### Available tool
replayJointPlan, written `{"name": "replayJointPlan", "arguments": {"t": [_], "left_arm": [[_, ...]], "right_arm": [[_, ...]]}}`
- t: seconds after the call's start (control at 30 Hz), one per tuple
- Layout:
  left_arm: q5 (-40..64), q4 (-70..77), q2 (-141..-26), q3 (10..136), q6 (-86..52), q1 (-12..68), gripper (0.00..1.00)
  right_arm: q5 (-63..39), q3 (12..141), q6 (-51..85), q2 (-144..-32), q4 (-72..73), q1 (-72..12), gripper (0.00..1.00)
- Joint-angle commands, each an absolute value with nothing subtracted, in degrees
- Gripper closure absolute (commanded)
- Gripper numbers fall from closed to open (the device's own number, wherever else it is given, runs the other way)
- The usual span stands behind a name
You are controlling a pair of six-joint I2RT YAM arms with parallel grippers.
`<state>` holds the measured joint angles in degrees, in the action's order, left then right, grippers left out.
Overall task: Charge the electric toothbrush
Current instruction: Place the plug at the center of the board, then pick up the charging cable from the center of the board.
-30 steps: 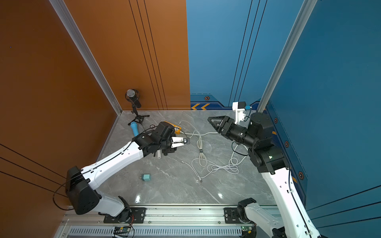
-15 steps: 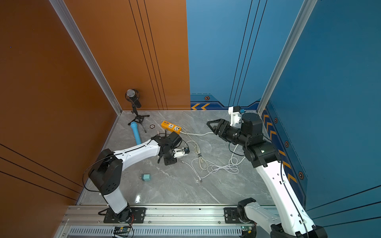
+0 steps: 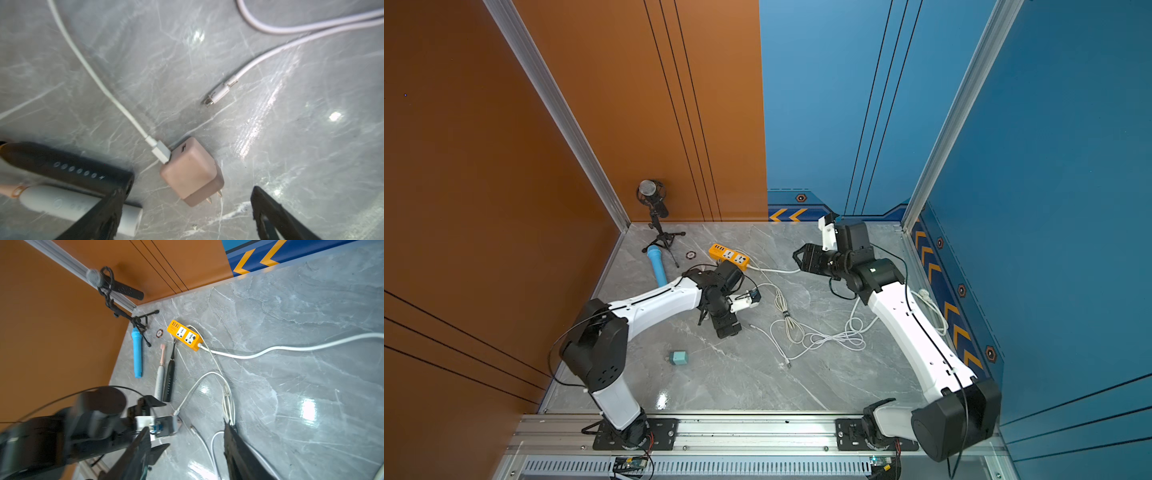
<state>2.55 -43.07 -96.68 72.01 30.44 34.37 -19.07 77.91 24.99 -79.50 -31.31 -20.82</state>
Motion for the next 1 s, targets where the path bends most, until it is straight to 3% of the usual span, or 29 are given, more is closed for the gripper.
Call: {"name": "replayJointPlan", "arguments": {"t": [0.0,0.17,0.47,0.77,0.9,0.97], "left_arm": [[9.81,-42.83,-83.87,72.14,25.97,30.31,0.02],[14.40,-39.75,-72.08,69.56,14.01,19.98,0.02],[11.08,-39.42,-67.40,67.41,1.13,12.71,0.02],[-0.50,-37.69,-67.20,66.18,-7.33,11.56,0.01],[-0.90,-36.56,-66.51,65.13,-10.07,10.91,0.02],[-0.41,-36.60,-66.78,65.38,-12.37,10.23,0.05]], "right_arm": [[-12.73,83.78,12.56,-88.68,-29.84,-24.66,0.47],[-10.74,95.71,9.53,-108.13,-29.88,-26.75,0.58],[-11.91,114.67,7.54,-131.67,-30.48,-27.59,0.62],[-14.28,129.89,9.18,-146.55,-33.23,-29.25,0.64],[-13.15,131.70,9.01,-148.29,-33.75,-30.06,0.73],[-12.05,131.69,9.08,-148.78,-33.93,-29.97,0.83]]}}
